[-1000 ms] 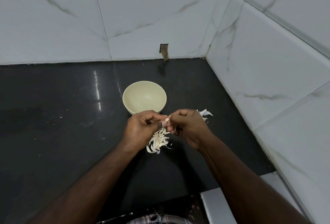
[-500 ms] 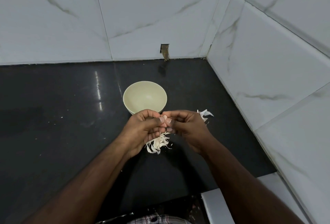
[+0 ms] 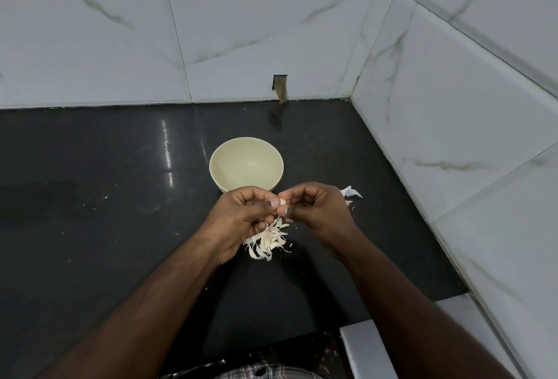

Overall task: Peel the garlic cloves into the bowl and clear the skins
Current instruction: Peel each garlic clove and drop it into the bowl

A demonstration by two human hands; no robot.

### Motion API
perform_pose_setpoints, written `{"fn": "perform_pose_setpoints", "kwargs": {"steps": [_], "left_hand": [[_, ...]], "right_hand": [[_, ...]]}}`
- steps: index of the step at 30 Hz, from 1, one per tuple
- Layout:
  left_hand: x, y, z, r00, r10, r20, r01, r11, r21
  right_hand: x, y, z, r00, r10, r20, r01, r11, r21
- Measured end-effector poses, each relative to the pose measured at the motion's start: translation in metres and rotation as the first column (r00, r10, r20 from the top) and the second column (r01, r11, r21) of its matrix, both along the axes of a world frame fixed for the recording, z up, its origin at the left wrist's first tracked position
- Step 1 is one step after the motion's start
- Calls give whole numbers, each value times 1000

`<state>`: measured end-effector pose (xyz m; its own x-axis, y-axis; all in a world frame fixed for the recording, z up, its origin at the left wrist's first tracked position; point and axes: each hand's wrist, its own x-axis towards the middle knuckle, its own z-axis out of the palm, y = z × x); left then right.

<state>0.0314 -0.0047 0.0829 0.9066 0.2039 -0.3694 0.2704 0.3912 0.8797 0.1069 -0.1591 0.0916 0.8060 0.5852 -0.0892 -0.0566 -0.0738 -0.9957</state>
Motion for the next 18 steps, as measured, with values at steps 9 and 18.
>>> {"fn": "perform_pose_setpoints", "kwargs": {"steps": [9, 18], "left_hand": [[-2, 2, 3, 1000, -23, -11, 23, 999, -24], [-1, 1, -2, 1000, 10, -20, -10, 1000, -22]], "right_hand": [[-4, 2, 0, 998, -55, 29, 56, 998, -15], [-8, 2, -3, 999, -40, 0, 40, 999, -3]]}}
